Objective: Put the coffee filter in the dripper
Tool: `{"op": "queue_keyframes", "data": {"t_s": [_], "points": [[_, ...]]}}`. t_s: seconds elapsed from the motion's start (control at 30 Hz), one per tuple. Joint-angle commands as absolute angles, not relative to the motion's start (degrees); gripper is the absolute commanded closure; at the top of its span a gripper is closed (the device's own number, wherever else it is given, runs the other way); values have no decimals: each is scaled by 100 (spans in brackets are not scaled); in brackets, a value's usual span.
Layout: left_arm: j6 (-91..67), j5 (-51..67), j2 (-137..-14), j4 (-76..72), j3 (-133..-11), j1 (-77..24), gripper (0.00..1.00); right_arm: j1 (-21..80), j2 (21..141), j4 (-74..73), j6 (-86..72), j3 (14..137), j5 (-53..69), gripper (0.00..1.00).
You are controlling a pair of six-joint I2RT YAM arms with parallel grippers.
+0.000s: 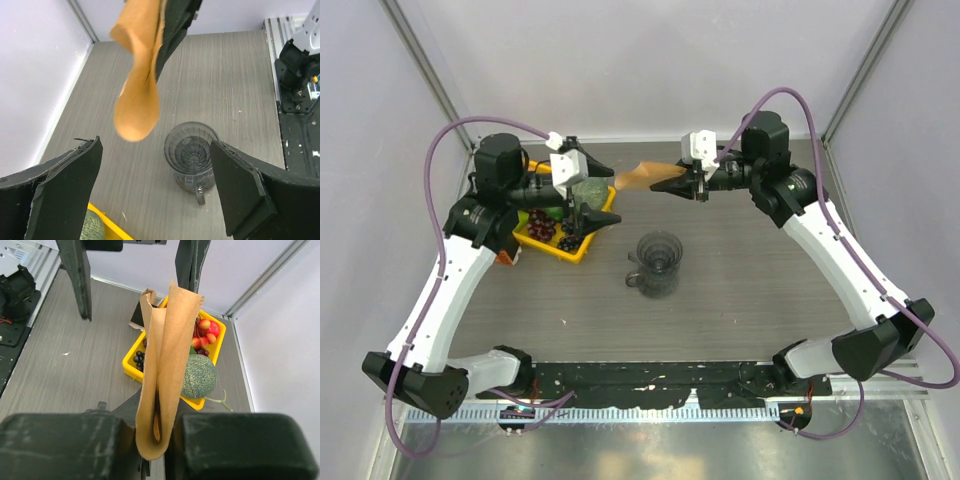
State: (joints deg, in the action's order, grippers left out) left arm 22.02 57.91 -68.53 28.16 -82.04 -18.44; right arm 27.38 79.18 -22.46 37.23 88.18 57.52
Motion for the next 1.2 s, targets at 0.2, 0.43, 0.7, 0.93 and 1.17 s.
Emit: {"op": "queue_keyframes", "data": {"t_s": [0.2,0.43,0.7,0.93,1.17], "points": [[2436,5361,-7136,2172,-8297,-2513,12,2874,8025,-2689,3647,9273,6232,88],[2004,5458,-7269,1925,-8394,-2602,38,2900,7981,-2795,3797,9255,6196,88],[1916,5309,-7023,1644,-8016,-2602,100,2883,7937,-2786,3771,9290,5872,81],[2048,5194,-6952,1766,-7858,-2602,100,2672,7893,-2716,3384,9501,5792,53],[2057,5159,-7005,1749,-7796,-2602,100,2522,7840,-2716,3419,9518,5836,83]]}}
